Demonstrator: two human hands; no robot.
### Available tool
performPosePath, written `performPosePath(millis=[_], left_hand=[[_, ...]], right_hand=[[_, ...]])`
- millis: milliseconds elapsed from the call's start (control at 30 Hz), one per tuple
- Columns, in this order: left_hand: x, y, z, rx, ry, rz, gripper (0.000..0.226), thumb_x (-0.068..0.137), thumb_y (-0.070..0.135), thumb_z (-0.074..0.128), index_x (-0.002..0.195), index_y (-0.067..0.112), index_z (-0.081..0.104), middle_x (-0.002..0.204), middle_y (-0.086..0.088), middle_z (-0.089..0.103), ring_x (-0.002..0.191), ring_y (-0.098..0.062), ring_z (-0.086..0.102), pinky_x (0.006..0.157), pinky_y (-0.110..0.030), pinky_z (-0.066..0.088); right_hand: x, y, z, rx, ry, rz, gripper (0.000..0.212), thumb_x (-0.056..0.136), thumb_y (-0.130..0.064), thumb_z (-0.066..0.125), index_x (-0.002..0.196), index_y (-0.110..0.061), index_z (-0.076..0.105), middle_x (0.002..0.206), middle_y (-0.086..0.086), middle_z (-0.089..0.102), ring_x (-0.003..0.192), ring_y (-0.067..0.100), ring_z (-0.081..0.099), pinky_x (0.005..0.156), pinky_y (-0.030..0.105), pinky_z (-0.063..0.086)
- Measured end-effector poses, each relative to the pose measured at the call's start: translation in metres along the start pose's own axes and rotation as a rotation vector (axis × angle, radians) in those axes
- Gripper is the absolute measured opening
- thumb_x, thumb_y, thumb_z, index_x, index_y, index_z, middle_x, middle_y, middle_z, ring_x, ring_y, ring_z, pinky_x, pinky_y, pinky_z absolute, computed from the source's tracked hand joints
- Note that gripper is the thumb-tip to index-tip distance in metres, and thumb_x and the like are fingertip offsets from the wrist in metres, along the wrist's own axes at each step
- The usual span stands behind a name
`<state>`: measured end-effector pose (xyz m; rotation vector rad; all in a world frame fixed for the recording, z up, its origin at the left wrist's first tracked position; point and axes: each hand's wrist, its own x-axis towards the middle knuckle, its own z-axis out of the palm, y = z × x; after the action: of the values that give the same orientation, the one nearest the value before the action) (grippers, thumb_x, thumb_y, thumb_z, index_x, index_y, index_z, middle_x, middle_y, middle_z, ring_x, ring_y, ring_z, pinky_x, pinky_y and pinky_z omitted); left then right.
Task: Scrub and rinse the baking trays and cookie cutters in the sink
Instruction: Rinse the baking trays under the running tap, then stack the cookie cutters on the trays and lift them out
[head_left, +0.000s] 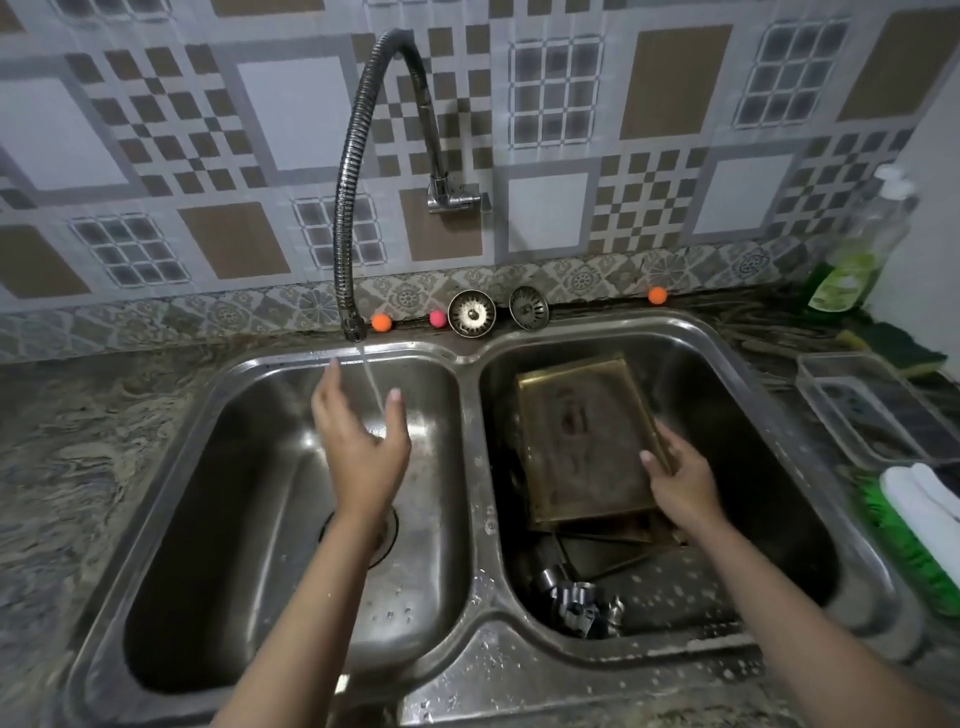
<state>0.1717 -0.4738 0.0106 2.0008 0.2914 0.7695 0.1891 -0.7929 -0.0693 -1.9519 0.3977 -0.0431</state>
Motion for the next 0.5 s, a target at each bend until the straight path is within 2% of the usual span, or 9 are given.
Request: performPosePath(millis=[100,233,300,367,433,500], left_hand=[[0.028,0.020,0.001,-0.047,0.118,0.161,0.064,0.091,0.026,0.061,0.146,0.014,0.031,0.141,-0.007,0.041,0.130,-0.019,0.042,0.109,-0.043,0.037],[0.060,0.040,0.008,-0.057,0.209,0.285,0.054,0.091,0.019,0.061,0.141,0.011,0.041,0.122,-0.012,0.056,0.114,-0.023,0.054,0.099,-0.042,0.045],[0.070,0.043,0.012,-0.041,0.266,0.329,0.049,0.091,0.013,0.059,0.138,0.007,0.045,0.112,-0.009,0.059,0.105,-0.022,0.057,0.093,-0.041,0.048],[0.075,0.044,0.014,-0.037,0.298,0.350,0.046,0.091,0.009,0.058,0.136,0.005,0.047,0.107,-0.002,0.058,0.099,-0.018,0.057,0.089,-0.039,0.050],[0.079,0.044,0.014,-0.024,0.308,0.374,0.045,0.091,0.007,0.057,0.135,0.004,0.048,0.106,-0.002,0.058,0.098,-0.011,0.055,0.090,-0.031,0.050],[0.083,0.047,0.013,0.003,0.317,0.418,0.045,0.090,0.004,0.056,0.135,0.003,0.049,0.107,-0.008,0.061,0.096,-0.003,0.051,0.089,-0.013,0.044]], right_hand=[[0.013,0.023,0.000,-0.058,-0.030,0.022,0.052,0.091,-0.017,0.059,0.140,-0.022,0.043,0.132,0.002,0.054,0.123,0.021,0.049,0.101,0.036,0.041],[0.025,0.047,0.010,-0.106,-0.064,0.060,0.055,0.090,-0.018,0.061,0.142,-0.023,0.042,0.131,0.004,0.055,0.121,0.023,0.051,0.095,0.029,0.040],[0.030,0.057,0.016,-0.189,-0.069,0.079,0.056,0.088,-0.026,0.063,0.141,-0.027,0.043,0.128,0.003,0.058,0.119,0.024,0.053,0.095,0.033,0.042],[0.035,0.065,0.023,-0.237,-0.091,0.085,0.058,0.087,-0.027,0.064,0.141,-0.023,0.043,0.130,0.007,0.058,0.120,0.027,0.053,0.098,0.036,0.042],[0.038,0.068,0.030,-0.331,-0.102,0.088,0.059,0.087,-0.032,0.064,0.141,-0.020,0.043,0.134,0.011,0.053,0.124,0.032,0.047,0.102,0.040,0.040],[0.042,0.058,0.037,-0.446,-0.102,0.064,0.057,0.087,-0.039,0.061,0.139,-0.023,0.044,0.138,0.011,0.047,0.128,0.036,0.040,0.105,0.045,0.037]])
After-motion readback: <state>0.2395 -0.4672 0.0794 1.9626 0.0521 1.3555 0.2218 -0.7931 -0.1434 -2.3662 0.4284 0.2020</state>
